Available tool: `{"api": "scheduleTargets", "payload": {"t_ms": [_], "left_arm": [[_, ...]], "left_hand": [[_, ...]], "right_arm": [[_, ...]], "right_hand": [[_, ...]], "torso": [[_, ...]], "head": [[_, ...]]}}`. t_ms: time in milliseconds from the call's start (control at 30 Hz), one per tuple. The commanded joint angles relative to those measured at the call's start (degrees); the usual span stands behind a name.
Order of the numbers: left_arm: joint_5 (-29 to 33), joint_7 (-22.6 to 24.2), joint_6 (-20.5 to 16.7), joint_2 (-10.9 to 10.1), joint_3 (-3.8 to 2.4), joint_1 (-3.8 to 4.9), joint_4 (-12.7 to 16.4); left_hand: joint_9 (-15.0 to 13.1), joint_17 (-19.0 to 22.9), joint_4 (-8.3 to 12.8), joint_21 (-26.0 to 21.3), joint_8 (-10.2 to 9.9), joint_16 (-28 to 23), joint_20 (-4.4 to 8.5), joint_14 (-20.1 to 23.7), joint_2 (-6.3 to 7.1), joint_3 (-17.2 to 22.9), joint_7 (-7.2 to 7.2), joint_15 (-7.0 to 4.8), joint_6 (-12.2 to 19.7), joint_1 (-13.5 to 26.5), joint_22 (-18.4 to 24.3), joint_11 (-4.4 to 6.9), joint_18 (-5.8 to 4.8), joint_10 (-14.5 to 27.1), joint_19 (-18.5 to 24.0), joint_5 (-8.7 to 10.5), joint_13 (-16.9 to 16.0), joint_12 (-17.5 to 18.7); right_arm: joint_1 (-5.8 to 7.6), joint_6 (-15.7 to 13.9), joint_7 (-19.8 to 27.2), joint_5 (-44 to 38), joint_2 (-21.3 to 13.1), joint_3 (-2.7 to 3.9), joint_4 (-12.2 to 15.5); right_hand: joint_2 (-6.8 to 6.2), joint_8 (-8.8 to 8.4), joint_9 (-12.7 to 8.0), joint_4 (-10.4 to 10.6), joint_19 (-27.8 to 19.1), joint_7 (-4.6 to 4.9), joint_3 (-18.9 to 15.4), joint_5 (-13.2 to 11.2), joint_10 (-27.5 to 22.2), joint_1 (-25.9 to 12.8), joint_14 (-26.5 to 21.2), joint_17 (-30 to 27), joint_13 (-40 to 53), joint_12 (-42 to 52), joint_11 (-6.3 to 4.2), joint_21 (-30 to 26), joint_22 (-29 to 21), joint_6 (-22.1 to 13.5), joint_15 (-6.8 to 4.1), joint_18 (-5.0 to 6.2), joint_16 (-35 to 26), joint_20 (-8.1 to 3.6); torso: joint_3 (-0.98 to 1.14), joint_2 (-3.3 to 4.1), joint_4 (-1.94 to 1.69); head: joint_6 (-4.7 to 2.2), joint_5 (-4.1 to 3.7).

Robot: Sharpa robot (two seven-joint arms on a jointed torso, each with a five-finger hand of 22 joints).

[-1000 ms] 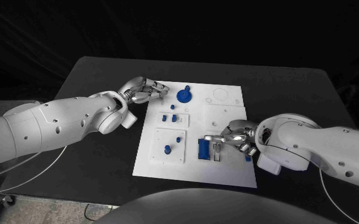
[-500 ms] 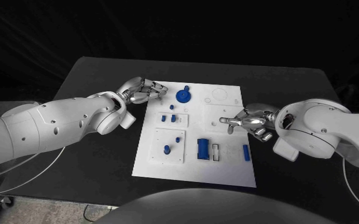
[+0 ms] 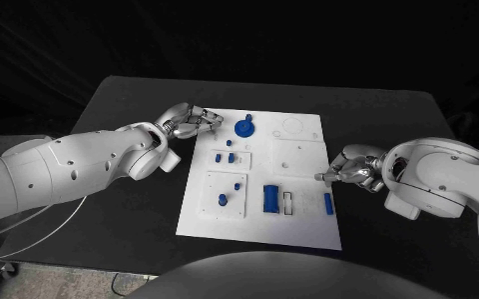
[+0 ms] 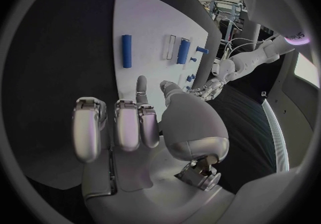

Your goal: Assemble the parts on the task board

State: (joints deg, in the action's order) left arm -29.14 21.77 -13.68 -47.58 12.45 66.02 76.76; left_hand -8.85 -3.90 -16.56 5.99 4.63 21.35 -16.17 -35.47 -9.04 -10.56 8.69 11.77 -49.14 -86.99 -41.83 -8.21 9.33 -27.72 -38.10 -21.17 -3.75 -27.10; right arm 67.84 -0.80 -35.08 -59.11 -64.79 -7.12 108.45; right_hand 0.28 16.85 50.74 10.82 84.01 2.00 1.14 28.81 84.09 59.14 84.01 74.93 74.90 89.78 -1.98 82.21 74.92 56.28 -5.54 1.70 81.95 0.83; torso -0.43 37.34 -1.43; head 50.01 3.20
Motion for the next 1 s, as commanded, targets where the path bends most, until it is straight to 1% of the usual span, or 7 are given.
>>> {"api": "scheduleTargets", "payload": {"t_ms": [33, 100, 267, 400, 633, 933, 1000], "left_arm": [[0.28, 0.17, 0.79, -0.03, -0.03, -0.03, 0.22], [0.28, 0.14, 0.81, -0.08, -0.03, -0.03, 0.23], [0.28, 0.07, 0.89, -0.13, -0.03, -0.03, 0.31], [0.28, 0.02, 0.93, -0.18, -0.03, -0.03, 0.33], [0.28, -0.10, 1.03, -0.17, -0.03, -0.03, 0.30], [0.28, -0.27, 1.24, -0.05, -0.03, -0.04, 0.19], [0.28, -0.30, 1.26, -0.05, -0.03, -0.05, 0.16]], "left_hand": [[0.06, 0.07, -0.08, 0.30, 0.32, 0.37, 0.08, -0.13, -0.46, -0.34, 0.18, 0.23, -0.19, 0.04, 0.06, -0.36, -0.89, -0.21, -0.26, -0.31, -0.06, -0.33], [0.06, 0.07, -0.06, 0.30, 0.33, 0.38, 0.09, -0.12, -0.47, -0.34, 0.18, 0.23, -0.21, 0.00, 0.07, -0.39, -0.89, -0.24, -0.26, -0.35, -0.06, -0.35], [0.06, 0.07, -0.06, 0.30, 0.33, 0.38, 0.09, -0.12, -0.47, -0.34, 0.18, 0.23, -0.21, 0.00, 0.07, -0.39, -0.89, -0.24, -0.26, -0.35, -0.06, -0.35], [0.07, 0.07, -0.02, 0.31, 0.35, 0.39, 0.10, -0.11, -0.48, -0.34, 0.18, 0.21, -0.25, -0.10, 0.09, -0.42, -0.89, -0.30, -0.25, -0.44, -0.06, -0.38], [0.07, 0.07, 0.00, 0.32, 0.36, 0.40, 0.11, -0.11, -0.49, -0.33, 0.19, 0.20, -0.27, -0.17, 0.10, -0.43, -0.89, -0.33, -0.25, -0.51, -0.06, -0.39], [0.08, 0.07, 0.04, 0.34, 0.38, 0.42, 0.12, -0.09, -0.51, -0.31, 0.19, 0.19, -0.30, -0.37, 0.13, -0.46, -0.90, -0.38, -0.24, -0.69, -0.05, -0.41], [0.08, 0.07, 0.04, 0.34, 0.38, 0.42, 0.12, -0.09, -0.51, -0.31, 0.19, 0.19, -0.30, -0.37, 0.13, -0.46, -0.90, -0.38, -0.24, -0.69, -0.05, -0.41]], "right_arm": [[-0.23, 2.75, -1.73, -9.84, -0.19, -0.04, 0.32], [-0.43, 3.19, -1.85, -10.87, -0.24, -0.07, 0.40], [-1.34, 3.90, -1.99, -12.04, -0.38, -0.12, 0.59], [-1.79, 4.34, -2.07, -12.33, -0.41, -0.14, 0.65], [-2.66, 4.76, -2.10, -12.38, -0.35, -0.18, 0.84], [-3.90, 5.05, -2.07, -11.73, -0.18, -0.20, 1.03], [-4.11, 5.11, -2.08, -11.69, -0.10, -0.21, 1.03]], "right_hand": [[-0.02, 0.51, 0.24, -0.11, 3.75, -0.14, 0.21, -1.29, 5.91, 0.33, 3.89, 1.93, 15.10, 0.22, -0.24, 0.48, 12.75, 0.70, -0.43, 0.08, 0.41, -0.35], [0.02, 0.57, 0.34, -0.03, 3.84, -0.21, 0.24, -1.95, 5.91, 0.24, 3.94, 2.17, 15.10, 0.22, -0.28, 0.72, 12.82, 0.94, -0.53, 0.03, 0.59, -0.45], [0.14, 0.63, 0.41, 0.08, 3.89, -0.26, 0.28, -2.27, 5.91, 0.12, 3.96, 2.27, 15.10, 0.22, -0.32, 0.86, 12.86, 1.18, -0.61, 0.00, 0.68, -0.53], [0.18, 0.69, 0.48, 0.21, 3.91, -0.32, 0.27, -2.54, 5.91, -0.05, 3.96, 2.27, 15.10, 0.22, -0.38, 0.92, 12.88, 1.42, -0.67, -0.01, 0.70, -0.60], [0.22, 0.35, 0.35, 0.56, 3.89, -0.29, 0.20, -3.24, 5.91, -0.52, 3.90, 2.00, 15.10, 0.22, -0.38, 0.87, 12.85, 1.33, -0.76, 0.00, 0.59, -0.71], [0.23, 0.09, 0.18, 0.68, 3.90, -0.24, 0.19, -3.45, 5.91, -0.67, 3.88, 1.89, 15.10, 0.22, -0.33, 0.91, 12.87, 1.22, -0.76, -0.01, 0.53, -0.73], [0.21, 0.03, 0.14, 0.63, 3.88, -0.24, 0.22, -3.53, 5.91, -0.60, 3.87, 1.86, 15.10, 0.22, -0.33, 0.88, 12.85, 1.21, -0.75, 0.00, 0.52, -0.73]], "torso": [[0.01, 0.05, 0.01], [0.00, 0.05, 0.01], [0.03, 0.09, 0.00], [0.07, 0.07, 0.10], [0.05, 0.03, 0.06], [0.05, 0.03, 0.08], [0.03, 0.04, 0.02]], "head": [[-0.01, -0.09], [-0.01, -0.12], [-0.01, -0.12], [-0.01, -0.02], [-0.01, -0.31], [-0.01, -0.44], [-0.01, -0.47]]}}
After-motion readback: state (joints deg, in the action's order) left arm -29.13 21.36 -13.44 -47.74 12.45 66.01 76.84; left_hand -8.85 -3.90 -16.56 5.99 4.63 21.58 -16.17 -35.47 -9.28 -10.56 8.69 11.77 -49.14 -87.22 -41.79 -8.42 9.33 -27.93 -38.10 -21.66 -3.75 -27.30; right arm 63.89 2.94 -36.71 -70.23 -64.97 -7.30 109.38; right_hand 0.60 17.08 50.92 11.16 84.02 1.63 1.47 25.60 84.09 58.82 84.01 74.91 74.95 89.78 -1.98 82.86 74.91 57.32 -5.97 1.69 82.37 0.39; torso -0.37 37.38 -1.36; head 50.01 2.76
